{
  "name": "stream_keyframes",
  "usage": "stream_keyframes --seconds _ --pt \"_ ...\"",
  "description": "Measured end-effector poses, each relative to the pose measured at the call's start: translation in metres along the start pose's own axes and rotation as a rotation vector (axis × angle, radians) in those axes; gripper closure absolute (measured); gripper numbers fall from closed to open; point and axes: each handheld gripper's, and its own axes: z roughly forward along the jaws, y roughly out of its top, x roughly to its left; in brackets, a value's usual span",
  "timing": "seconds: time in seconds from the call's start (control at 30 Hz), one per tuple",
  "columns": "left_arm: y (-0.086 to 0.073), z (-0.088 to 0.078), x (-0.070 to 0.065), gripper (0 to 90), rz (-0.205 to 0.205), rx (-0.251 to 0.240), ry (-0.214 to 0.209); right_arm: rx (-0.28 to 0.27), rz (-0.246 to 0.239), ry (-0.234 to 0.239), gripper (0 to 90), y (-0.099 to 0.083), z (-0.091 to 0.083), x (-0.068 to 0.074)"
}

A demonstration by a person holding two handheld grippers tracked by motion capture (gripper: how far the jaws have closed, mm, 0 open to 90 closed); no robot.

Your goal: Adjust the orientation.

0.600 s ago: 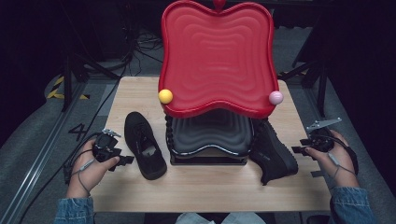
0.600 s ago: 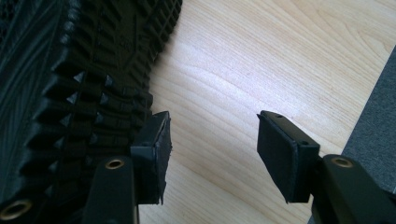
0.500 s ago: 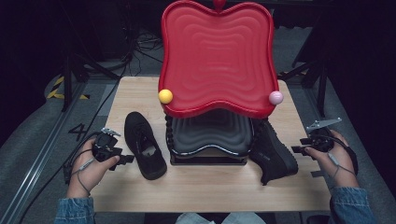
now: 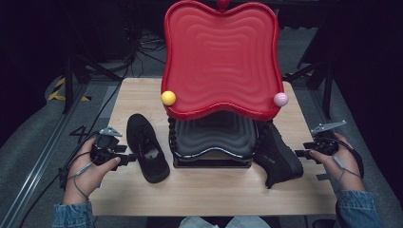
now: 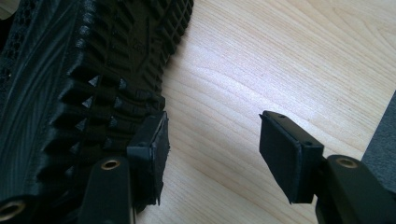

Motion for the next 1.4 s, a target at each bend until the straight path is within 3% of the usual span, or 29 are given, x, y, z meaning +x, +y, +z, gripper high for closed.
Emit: stream_keyframes --seconds 0.07,0.17,0.2,0.27,0.33,0.47,0.67,0.8,1.0,1.13,1.27,1.4 --pt "0.005 -0.007 -0.006 40.8 -0.010 0.045 0.035 0.001 -0.003 -0.003 43.6 0.000 -0.001 0.000" --pt "0.008 -0.013 -0.010 46.1 -0.010 0.039 -0.008 0.004 0.019 0.007 44.1 -0.001 0.000 0.000" --pt "0.010 -0.016 -0.012 48.1 0.005 0.035 -0.033 0.007 0.022 0.009 44.2 -0.002 0.000 -0.001" --pt "0.012 -0.021 -0.018 48.8 0.026 0.026 -0.039 0.008 0.024 0.009 44.1 -0.002 0.001 -0.001" --pt "0.014 -0.025 -0.022 46.4 0.044 0.015 -0.036 0.006 0.024 0.006 44.1 -0.001 0.001 0.000" --pt "0.020 -0.031 -0.033 39.6 0.038 -0.017 -0.039 0.003 0.025 0.009 43.5 -0.002 0.000 0.001" --pt "0.028 -0.036 -0.053 37.5 0.100 -0.014 -0.067 -0.005 0.043 0.005 42.4 -0.006 -0.003 0.001" --pt "0.032 -0.032 -0.063 36.2 0.100 0.033 -0.052 -0.005 0.048 0.005 41.9 -0.007 -0.003 0.001" --pt "0.040 -0.017 -0.071 36.1 0.138 0.070 -0.070 0.001 0.053 0.002 41.2 -0.011 -0.002 0.002" --pt "0.044 -0.007 -0.072 36.5 0.129 0.082 -0.067 0.001 0.052 0.004 40.7 -0.012 -0.001 0.003" --pt "0.046 0.009 -0.073 37.4 0.130 0.114 -0.092 0.004 0.051 0.003 40.6 -0.012 -0.001 0.003" --pt "0.046 0.022 -0.073 36.2 0.116 0.140 -0.072 0.005 0.042 0.012 40.4 -0.012 0.001 0.004"
